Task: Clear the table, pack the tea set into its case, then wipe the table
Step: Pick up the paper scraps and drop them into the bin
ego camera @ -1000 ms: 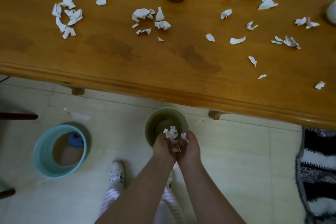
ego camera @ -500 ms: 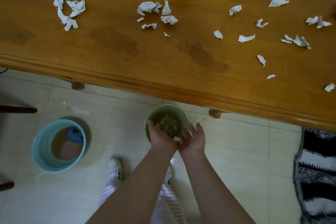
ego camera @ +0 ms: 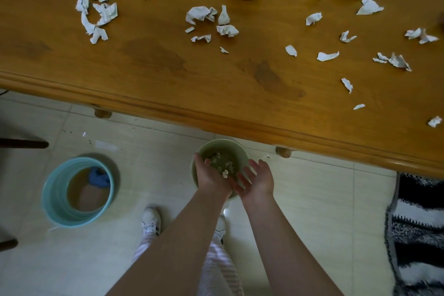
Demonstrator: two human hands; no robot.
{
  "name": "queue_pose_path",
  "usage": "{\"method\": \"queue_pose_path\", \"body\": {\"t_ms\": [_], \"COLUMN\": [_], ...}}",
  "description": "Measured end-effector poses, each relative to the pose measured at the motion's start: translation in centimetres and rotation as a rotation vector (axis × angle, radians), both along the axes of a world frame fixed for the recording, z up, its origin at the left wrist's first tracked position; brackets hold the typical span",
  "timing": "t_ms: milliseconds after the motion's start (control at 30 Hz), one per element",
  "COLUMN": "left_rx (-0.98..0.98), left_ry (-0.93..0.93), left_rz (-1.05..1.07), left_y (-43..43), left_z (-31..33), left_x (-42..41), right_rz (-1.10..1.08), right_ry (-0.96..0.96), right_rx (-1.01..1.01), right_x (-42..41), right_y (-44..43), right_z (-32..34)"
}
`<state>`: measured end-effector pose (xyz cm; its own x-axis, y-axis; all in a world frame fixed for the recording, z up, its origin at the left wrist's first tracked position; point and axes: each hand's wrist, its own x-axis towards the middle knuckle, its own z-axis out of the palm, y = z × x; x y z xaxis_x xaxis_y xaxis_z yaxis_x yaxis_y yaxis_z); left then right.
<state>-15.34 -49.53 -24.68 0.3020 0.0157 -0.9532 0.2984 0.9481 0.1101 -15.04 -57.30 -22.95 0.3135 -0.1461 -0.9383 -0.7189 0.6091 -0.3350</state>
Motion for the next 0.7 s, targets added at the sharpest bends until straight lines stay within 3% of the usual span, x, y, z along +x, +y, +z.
{"method": "queue_pose_path", "body": {"t_ms": [367, 700], "left_rx": [0.08, 0.178], "left_ry": [0.022, -0.048], "left_rz": [-0.075, -0.134], "left_y": [1.6, 6.0], "left_z": [2.8, 10.8], "left_x": [-0.2, -1.4], "right_rz": [0.066, 0.121], "right_ry": [-0.03, -0.079], "right_rx": [-0.058, 0.021], "right_x": [0.2, -0.6], "right_y": [1.4, 5.8], "right_z": [2.3, 9.5]}}
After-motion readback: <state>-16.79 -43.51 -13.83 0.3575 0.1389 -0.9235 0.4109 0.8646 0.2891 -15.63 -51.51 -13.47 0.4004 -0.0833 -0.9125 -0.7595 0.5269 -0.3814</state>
